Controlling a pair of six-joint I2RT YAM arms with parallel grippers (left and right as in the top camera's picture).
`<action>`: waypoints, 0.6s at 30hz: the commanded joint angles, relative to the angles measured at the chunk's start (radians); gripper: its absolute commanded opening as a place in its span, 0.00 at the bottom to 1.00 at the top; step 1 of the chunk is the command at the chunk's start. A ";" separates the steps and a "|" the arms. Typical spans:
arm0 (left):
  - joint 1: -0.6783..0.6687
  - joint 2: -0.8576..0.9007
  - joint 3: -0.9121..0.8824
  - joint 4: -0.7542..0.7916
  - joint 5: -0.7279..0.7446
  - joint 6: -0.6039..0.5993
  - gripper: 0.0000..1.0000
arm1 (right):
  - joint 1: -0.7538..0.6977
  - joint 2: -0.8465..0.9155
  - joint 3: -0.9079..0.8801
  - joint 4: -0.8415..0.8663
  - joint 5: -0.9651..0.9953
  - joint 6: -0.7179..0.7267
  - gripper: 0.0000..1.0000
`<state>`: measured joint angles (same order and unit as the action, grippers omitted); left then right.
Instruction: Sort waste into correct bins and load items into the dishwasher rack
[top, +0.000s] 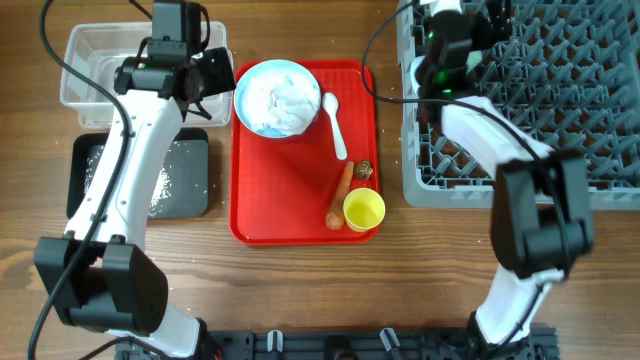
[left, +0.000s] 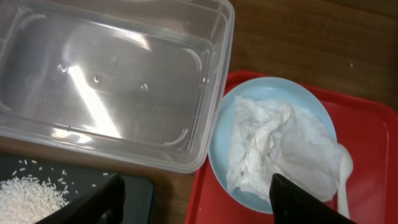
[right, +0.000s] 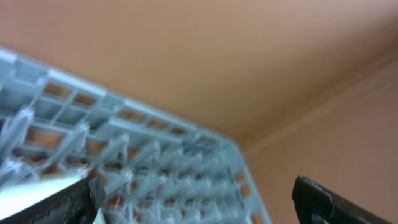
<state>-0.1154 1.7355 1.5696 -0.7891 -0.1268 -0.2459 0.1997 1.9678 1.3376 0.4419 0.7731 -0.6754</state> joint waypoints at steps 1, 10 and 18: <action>0.002 0.008 -0.002 -0.002 -0.001 0.002 0.74 | -0.034 -0.229 0.025 -0.217 -0.176 0.273 1.00; 0.002 0.009 -0.002 -0.018 0.128 0.002 0.84 | -0.034 -0.477 0.022 -0.769 -1.221 0.924 1.00; -0.138 0.023 0.039 -0.020 0.090 0.082 0.76 | -0.034 -0.474 0.022 -0.876 -1.246 0.938 1.00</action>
<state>-0.1703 1.7370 1.5700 -0.8085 0.0200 -0.2142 0.1627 1.4925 1.3636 -0.4114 -0.4385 0.2501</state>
